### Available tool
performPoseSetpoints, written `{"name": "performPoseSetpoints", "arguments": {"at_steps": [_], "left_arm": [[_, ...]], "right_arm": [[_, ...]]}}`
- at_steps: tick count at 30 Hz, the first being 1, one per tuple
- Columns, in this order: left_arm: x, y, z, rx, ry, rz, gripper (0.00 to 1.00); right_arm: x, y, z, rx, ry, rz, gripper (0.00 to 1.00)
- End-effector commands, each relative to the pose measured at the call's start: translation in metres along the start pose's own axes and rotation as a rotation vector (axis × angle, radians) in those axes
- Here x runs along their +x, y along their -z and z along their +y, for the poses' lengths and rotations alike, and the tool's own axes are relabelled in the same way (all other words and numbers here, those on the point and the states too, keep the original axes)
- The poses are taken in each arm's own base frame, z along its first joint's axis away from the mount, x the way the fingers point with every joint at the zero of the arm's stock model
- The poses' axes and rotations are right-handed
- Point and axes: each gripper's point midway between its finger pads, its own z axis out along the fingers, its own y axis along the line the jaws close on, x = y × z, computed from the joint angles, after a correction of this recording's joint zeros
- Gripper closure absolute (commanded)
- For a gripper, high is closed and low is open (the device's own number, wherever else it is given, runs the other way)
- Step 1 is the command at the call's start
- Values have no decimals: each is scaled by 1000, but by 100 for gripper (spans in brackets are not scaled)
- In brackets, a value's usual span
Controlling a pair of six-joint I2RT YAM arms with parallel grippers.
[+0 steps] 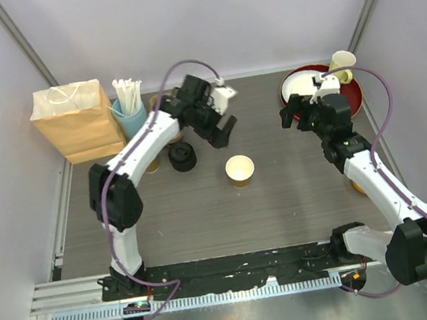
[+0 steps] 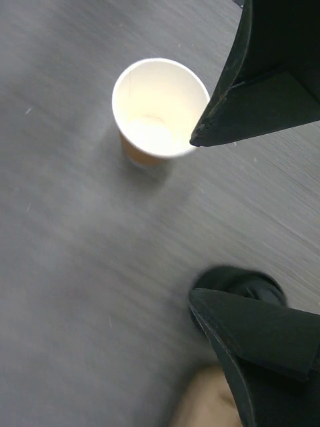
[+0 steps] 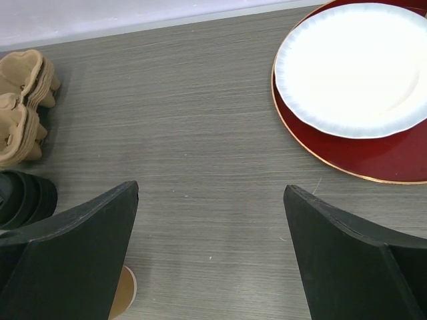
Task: Pack the takeout coffee
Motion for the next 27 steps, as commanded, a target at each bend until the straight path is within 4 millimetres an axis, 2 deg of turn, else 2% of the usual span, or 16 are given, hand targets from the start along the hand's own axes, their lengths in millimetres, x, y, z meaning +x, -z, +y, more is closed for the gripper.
{"name": "performPoseSetpoints", "arguments": {"at_steps": [1, 2, 3, 4, 5, 7, 8, 10, 11, 16, 21, 27], "left_arm": [[-26, 119, 57, -206, 110, -185, 8], [-11, 133, 83, -261, 165, -178, 10], [5, 140, 94, -289, 197, -157, 12], [25, 154, 121, -349, 254, -143, 17], [44, 153, 132, -374, 283, -108, 19], [71, 168, 160, -451, 334, -82, 24], [90, 168, 170, -494, 345, -37, 27], [110, 176, 190, -554, 375, -19, 33], [121, 173, 194, -564, 388, 5, 35], [144, 155, 201, -534, 429, 72, 41], [150, 146, 222, -594, 443, 93, 47], [153, 135, 226, -567, 462, 118, 66]], "right_arm": [[-18, 4, 14, -68, 8, -52, 4], [-17, 4, 15, -72, 10, -50, 4], [-17, 4, 16, -79, 11, -50, 4], [-17, 4, 16, -81, 11, -51, 4], [-17, 3, 16, -82, 9, -51, 4], [-16, 2, 17, -88, 8, -48, 4], [-16, 2, 17, -90, 8, -49, 4], [-14, 1, 18, -93, 7, -42, 4], [-13, 0, 18, -94, 7, -38, 4], [-11, 0, 16, -88, 6, -35, 4], [-11, 2, 15, -83, 10, -40, 4], [-11, 1, 15, -79, 13, -39, 4]]}}
